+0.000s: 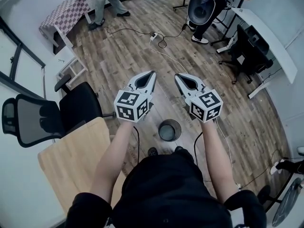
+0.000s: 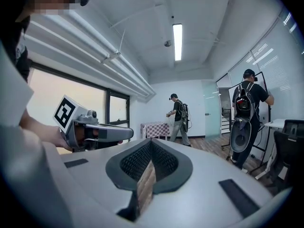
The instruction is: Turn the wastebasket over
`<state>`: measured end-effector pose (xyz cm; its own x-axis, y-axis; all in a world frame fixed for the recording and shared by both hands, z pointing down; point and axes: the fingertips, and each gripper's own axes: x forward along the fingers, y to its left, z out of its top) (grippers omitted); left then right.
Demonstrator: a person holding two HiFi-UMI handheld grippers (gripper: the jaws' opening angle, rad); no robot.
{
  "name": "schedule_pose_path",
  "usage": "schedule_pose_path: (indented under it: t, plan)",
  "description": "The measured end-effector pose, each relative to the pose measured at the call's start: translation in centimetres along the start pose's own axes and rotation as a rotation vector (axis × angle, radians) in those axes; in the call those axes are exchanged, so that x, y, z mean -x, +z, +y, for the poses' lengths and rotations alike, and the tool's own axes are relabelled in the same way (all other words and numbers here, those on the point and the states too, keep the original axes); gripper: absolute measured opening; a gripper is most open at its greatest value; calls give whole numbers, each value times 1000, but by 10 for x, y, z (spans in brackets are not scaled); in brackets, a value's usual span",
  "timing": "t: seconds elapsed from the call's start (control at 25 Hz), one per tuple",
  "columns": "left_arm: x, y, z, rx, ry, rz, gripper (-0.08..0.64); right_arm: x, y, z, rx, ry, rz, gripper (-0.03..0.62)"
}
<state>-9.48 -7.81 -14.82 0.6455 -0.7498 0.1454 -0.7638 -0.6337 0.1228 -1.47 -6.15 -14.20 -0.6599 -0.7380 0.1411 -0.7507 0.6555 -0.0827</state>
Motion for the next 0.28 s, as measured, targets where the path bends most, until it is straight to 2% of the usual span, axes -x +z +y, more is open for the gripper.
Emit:
schedule_pose_path:
  t: [0.28]
  plan:
    - [-2,0,-3,2,-1,1,18,2,0,-3,2,-3,4,32]
